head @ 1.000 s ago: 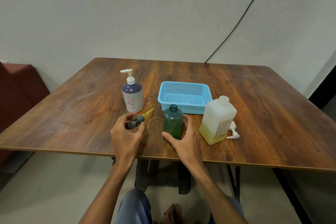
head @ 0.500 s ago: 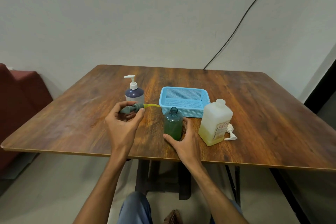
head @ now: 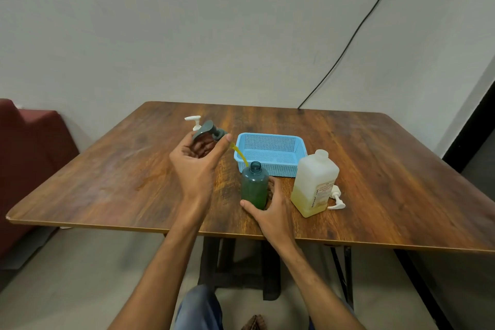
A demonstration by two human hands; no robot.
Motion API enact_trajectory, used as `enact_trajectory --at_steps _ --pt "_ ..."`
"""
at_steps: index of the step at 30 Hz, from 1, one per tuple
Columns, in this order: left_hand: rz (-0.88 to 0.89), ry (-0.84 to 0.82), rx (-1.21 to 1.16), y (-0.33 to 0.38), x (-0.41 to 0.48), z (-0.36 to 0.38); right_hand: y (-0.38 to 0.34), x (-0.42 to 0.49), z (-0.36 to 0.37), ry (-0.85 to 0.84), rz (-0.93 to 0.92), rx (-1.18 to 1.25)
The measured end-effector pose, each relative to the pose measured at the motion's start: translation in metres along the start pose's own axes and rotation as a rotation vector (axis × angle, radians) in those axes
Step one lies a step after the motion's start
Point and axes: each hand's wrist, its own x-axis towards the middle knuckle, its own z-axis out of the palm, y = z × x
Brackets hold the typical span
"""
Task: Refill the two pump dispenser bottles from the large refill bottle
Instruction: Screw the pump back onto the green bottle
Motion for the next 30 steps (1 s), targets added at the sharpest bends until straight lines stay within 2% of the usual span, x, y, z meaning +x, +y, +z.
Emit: enact_trajectory --at_steps 9,15,24,30 --pt "0.047 -0.017 -0.004 0.008 0.003 0.013 0.001 0.0 0.001 0.003 -0.006 -0.044" --pt "-0.024 -0.047 0.052 -0.007 0.009 0.021 0.0 0.0 0.001 0.012 -0.009 -0.056" --pt "-0.138 -0.189 0.319 -0.048 0.001 0.028 0.001 0.0 0.001 0.011 -0.013 -0.039" --pt "-0.11 -0.223 0.48 -0.065 -0.007 0.022 0.001 0.002 0.001 0.023 -0.015 -0.048"
